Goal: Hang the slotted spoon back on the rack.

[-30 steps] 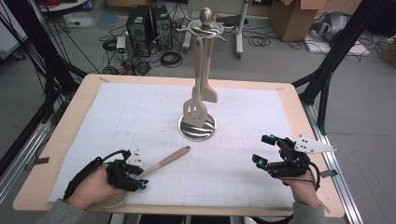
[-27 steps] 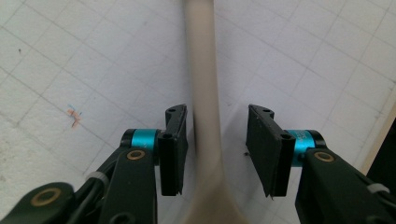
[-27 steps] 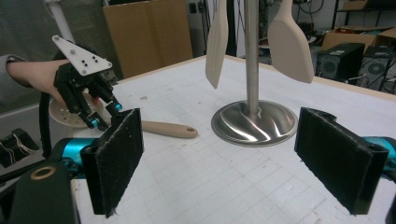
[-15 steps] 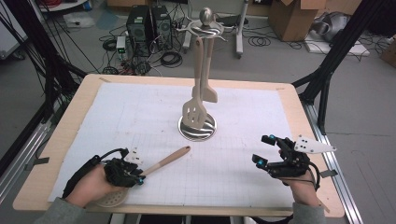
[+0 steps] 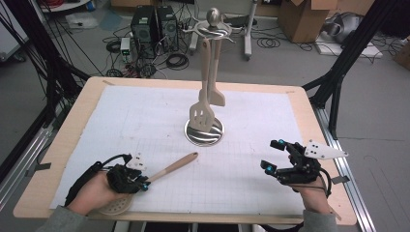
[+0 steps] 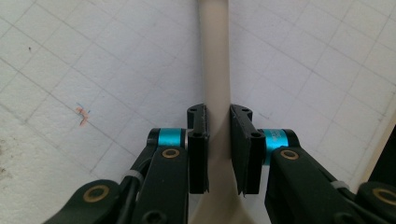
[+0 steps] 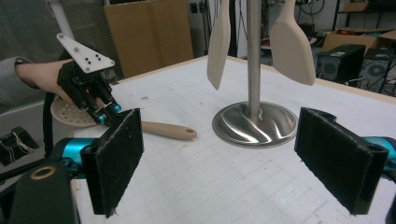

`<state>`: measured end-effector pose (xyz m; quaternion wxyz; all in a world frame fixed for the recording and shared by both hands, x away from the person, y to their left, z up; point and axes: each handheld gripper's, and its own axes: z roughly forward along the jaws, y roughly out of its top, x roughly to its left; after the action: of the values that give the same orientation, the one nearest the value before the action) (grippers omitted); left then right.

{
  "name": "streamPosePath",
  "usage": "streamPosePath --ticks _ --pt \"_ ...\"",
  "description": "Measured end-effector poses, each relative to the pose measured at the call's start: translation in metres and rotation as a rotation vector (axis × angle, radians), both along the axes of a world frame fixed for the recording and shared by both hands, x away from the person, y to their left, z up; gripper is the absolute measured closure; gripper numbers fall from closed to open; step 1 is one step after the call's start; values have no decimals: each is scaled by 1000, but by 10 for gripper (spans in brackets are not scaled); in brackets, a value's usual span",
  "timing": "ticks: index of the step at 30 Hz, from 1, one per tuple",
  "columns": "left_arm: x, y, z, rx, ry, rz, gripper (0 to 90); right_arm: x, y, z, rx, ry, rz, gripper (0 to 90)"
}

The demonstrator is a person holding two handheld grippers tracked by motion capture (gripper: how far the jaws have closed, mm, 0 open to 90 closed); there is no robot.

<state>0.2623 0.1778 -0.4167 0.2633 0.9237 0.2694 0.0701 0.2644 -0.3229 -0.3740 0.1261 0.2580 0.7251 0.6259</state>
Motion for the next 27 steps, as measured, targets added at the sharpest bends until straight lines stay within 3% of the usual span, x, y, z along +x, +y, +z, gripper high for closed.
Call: streamPosePath --ticks 9,18,27 --pt "-2 9 4 -25 -27 13 778 0 0 0 6 2 -1 148" --pt "-4 28 20 -118 -46 31 778 0 0 0 1 3 -1 148" --pt "-6 47 31 -152 -93 76 778 1 0 -1 -2 5 1 148"
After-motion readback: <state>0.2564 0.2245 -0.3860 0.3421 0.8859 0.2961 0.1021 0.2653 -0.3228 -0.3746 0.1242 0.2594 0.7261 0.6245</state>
